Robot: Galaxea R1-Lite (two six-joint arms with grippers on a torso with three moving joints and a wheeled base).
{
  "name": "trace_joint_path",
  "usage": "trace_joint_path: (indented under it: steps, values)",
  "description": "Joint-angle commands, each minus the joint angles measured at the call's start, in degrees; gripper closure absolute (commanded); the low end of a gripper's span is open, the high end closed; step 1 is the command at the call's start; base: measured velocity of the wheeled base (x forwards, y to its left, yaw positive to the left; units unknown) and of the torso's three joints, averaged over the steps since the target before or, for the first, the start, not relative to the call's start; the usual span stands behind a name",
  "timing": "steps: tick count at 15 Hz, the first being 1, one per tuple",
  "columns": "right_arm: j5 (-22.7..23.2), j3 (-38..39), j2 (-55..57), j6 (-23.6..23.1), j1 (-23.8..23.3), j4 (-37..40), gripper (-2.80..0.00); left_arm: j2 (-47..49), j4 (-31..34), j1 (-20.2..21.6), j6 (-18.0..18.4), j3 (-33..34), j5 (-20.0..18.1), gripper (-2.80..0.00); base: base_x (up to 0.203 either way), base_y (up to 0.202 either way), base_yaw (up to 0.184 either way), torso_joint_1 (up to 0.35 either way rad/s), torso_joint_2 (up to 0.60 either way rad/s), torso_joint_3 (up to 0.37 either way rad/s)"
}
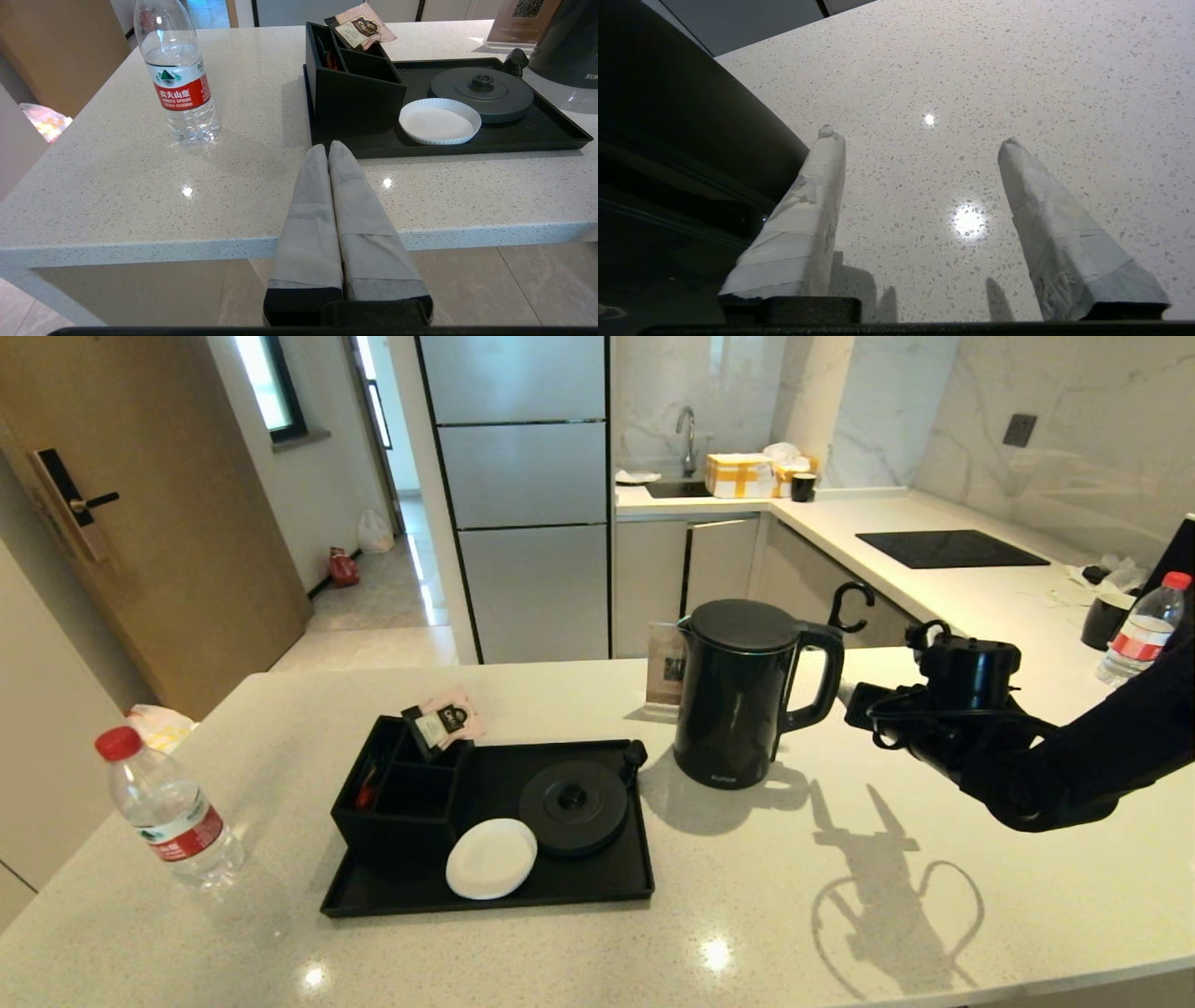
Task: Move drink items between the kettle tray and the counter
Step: Return the kettle to its original position
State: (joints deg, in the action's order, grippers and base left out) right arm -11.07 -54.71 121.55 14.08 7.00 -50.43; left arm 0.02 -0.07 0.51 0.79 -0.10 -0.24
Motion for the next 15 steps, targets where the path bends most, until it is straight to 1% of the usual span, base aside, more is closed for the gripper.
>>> trace_joint_path:
  steps: [1,3,5,9,13,15]
  values:
    - [-0.34,0.16,-1.12,0.07,-0.12,-0.06,-2.8,-0.02,-0.01,0.02,0.0,0.01,-0.02,0.0,0.0,0.0,0.0,0.0,0.0,0.0]
    - [-0.73,0.36,-5.07,0.02,-1.65,1.96,-2.8,-0.11,-0.01,0.02,0.0,0.01,-0.02,0.0,0.0,0.0,0.0,0.0,0.0,0.0]
    - [-0.8,0.24,-5.86,-0.15,-2.3,3.75,-2.8,-0.02,0.07,0.02,0.0,0.01,-0.02,0.0,0.0,0.0,0.0,0.0,0.0,0.0]
    - [-0.42,-0.93,-14.89,-0.45,-4.17,15.3,-2.8,-0.11,-0.01,0.02,0.0,0.01,-0.02,0.0,0.0,0.0,0.0,0.0,0.0,0.0]
    - [-0.18,0.04,-18.81,-0.54,-2.87,18.53,-2.8,-0.11,0.07,0.02,0.0,0.01,-0.02,0.0,0.0,0.0,0.0,0.0,0.0,0.0]
    - [-0.18,0.04,-18.81,-0.54,-2.87,18.53,-2.8,-0.11,0.07,0.02,0.0,0.01,-0.02,0.0,0.0,0.0,0.0,0.0,0.0,0.0]
